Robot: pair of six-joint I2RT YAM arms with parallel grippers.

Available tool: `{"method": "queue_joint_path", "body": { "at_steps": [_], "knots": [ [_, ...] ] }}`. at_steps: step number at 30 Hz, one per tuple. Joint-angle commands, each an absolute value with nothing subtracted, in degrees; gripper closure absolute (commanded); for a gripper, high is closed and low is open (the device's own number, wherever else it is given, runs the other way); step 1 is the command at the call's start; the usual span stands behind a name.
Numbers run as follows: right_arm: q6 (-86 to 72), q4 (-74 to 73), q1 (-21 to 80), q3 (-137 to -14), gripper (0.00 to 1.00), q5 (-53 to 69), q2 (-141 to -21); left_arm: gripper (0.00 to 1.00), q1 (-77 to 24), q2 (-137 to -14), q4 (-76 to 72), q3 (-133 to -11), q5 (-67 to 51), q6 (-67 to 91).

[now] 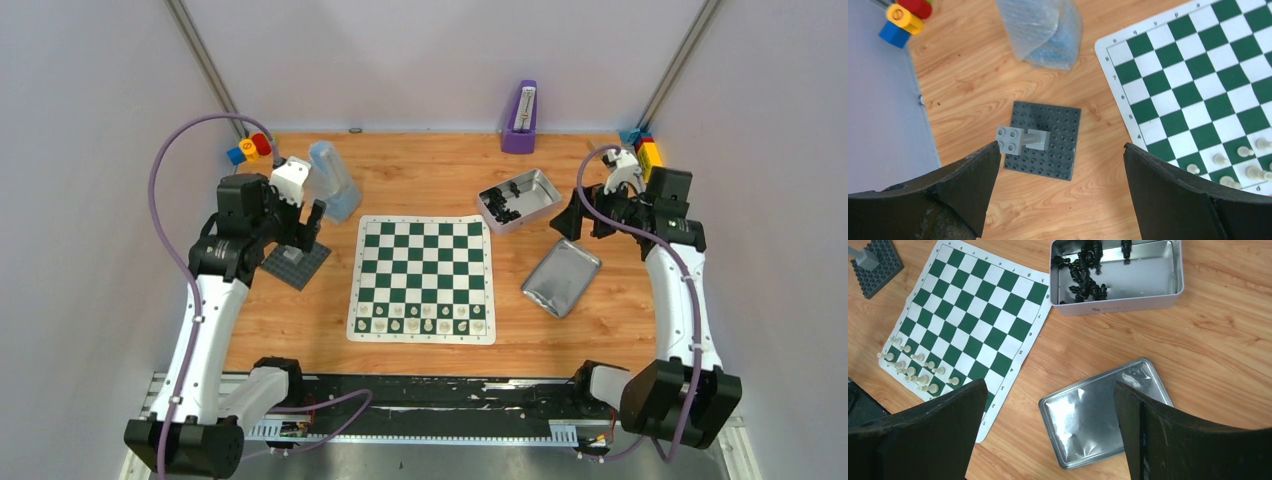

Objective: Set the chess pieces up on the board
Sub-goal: Reset both arms

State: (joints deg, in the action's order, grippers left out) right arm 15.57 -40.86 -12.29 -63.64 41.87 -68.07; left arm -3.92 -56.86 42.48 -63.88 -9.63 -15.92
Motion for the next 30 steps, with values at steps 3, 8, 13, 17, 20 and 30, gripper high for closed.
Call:
{"method": "queue_joint_path", "body": {
  "at_steps": [3, 8, 13, 17, 20, 30],
  "knots": [
    [11.09, -37.38, -13.17, -60.65, 0.0, 38.21, -59.41, 0.0, -3.35, -49.53, 36.64, -62.25, -4.3, -10.97],
    [8.4, -35.46, -13.16, -56.68, 0.0, 36.78, -54.58, 0.0, -3.35, -43.77, 35.45, -58.98, 5.05, -9.91],
    [6.69, -34.14, -13.18, -52.83, 0.0, 34.4, -52.33, 0.0, -3.34, -36.12, 35.6, -56.18, 5.7, -9.85],
    [7.36, -32.58, -13.18, -50.79, 0.0, 34.72, -50.49, 0.0, -3.42, -30.65, 30.57, -51.11, 5.23, -7.67],
    [8.34, -32.24, -13.17, -49.92, 0.0, 33.95, -48.33, 0.0, -2.83, -25.06, 26.4, -44.42, 3.22, -8.82],
    [11.61, -30.7, -13.09, -46.91, 0.0, 30.59, -41.66, 0.0, -2.29, -24.86, 26.55, -40.95, -4.51, -9.54]
  ]
}}
